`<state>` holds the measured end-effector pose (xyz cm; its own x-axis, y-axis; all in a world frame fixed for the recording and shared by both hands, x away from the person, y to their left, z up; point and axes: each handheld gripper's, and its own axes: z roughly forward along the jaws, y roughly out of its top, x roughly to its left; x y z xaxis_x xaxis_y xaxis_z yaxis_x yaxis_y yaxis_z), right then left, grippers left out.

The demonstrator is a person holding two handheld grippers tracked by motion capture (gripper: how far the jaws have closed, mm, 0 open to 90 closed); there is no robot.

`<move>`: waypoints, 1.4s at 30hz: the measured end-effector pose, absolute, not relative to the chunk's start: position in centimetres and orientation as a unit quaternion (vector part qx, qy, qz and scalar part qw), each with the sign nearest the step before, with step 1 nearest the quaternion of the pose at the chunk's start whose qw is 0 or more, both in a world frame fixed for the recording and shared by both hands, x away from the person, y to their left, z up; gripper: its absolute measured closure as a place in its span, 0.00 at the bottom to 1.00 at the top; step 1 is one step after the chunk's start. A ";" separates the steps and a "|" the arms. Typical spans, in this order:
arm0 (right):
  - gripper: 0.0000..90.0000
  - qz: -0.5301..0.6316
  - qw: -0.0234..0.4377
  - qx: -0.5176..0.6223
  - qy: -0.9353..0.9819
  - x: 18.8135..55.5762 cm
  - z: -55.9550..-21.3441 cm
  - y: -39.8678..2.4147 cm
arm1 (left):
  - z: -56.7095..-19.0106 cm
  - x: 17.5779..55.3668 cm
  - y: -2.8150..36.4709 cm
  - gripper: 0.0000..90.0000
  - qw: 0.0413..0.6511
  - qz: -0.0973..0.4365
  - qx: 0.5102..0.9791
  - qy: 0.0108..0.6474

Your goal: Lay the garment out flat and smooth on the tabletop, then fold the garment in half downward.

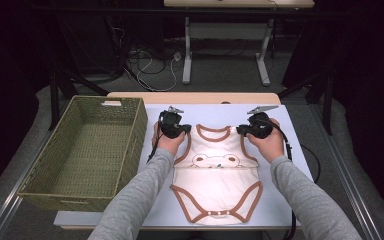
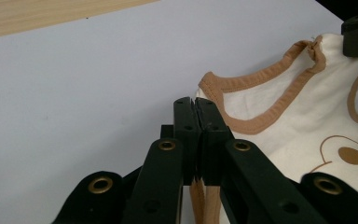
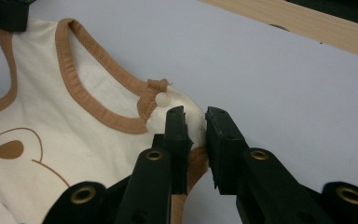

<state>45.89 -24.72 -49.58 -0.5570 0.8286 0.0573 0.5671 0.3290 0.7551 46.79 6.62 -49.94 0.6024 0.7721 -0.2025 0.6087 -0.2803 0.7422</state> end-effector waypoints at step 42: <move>0.87 0.423 0.152 0.414 0.791 40.2 -49.8 -26.4 | -50.1 41.0 8.3 0.98 0.449 0.074 0.791 0.408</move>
